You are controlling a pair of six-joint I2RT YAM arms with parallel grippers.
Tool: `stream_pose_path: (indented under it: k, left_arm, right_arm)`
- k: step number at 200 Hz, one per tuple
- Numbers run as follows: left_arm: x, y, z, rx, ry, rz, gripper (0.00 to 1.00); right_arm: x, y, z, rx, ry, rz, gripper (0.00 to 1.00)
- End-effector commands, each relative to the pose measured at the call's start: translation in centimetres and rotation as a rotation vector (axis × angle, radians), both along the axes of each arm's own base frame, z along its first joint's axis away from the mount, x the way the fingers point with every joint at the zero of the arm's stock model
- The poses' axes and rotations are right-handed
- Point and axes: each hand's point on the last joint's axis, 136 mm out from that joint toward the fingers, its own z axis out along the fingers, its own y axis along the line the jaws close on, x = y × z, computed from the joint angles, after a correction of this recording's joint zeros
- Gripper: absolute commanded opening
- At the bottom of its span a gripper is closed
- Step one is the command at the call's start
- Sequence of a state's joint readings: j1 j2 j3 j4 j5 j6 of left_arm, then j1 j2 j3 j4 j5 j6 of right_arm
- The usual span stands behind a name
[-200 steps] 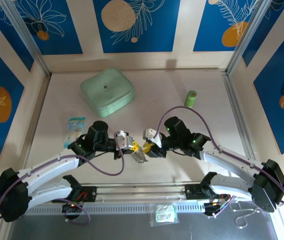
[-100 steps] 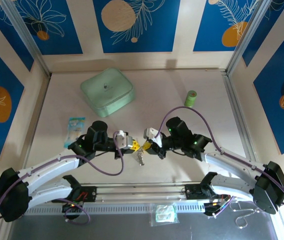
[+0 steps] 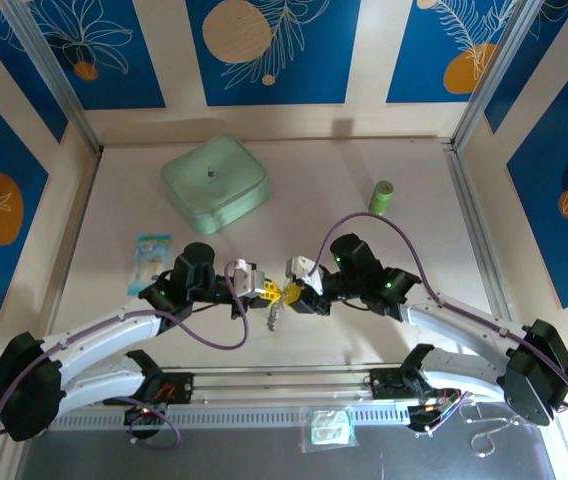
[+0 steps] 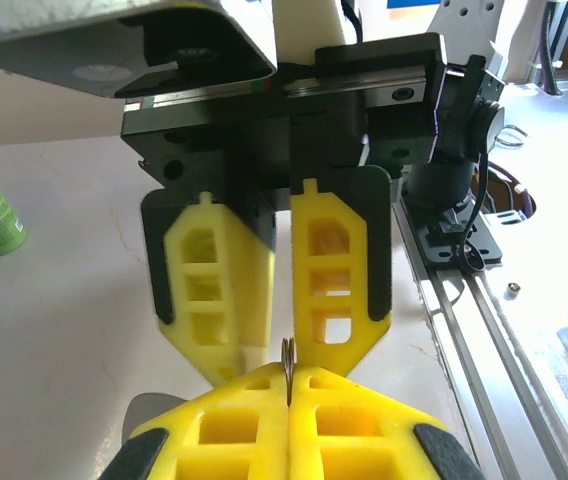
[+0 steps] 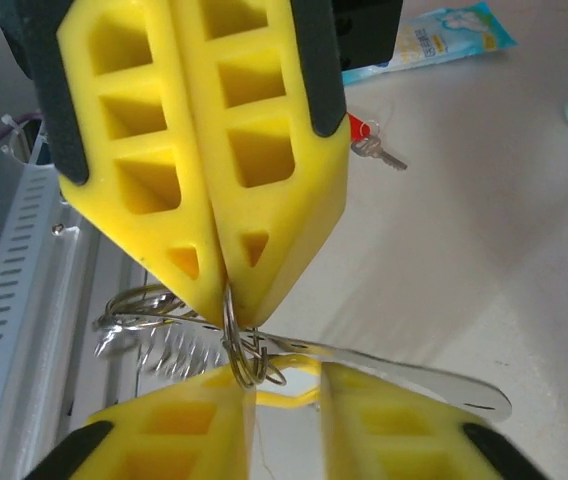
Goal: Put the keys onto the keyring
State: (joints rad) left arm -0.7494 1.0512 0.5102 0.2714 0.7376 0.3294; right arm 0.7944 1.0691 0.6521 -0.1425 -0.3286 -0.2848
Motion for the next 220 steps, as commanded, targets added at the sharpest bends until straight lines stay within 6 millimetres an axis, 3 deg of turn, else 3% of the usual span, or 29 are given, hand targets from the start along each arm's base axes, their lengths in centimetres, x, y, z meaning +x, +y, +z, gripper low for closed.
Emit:
stream_pose_path:
  k: [1, 106, 133, 169, 187, 220]
  left_arm:
    - [-0.8, -0.3, 1.1, -0.047, -0.027, -0.048, 0.00]
    - [-0.8, -0.3, 1.1, -0.046, -0.032, -0.049, 0.00]
    - [-0.8, -0.3, 1.1, -0.045, -0.034, -0.050, 0.00]
    - [-0.5, -0.2, 1.0, -0.035, -0.042, -0.029, 0.00]
    - [0.2, 0.1, 0.5, 0.013, -0.071, 0.008, 0.18]
    - [0.4, 0.6, -0.4, 0.116, -0.096, 0.007, 0.18]
  right_arm:
    - [-0.4, -0.5, 0.2, 0.010, -0.023, -0.004, 0.29]
    - [-1.2, 0.3, 2.5, 0.125, -0.041, 0.040, 0.27]
    - [-1.2, 0.3, 2.4, 0.123, -0.038, 0.044, 0.22]
    - [-1.0, 0.3, 2.4, 0.104, -0.040, 0.039, 0.04]
    - [-0.9, 0.1, 2.2, 0.058, -0.054, 0.034, 0.00]
    - [-1.1, 0.1, 2.3, -0.046, -0.079, 0.052, 0.00]
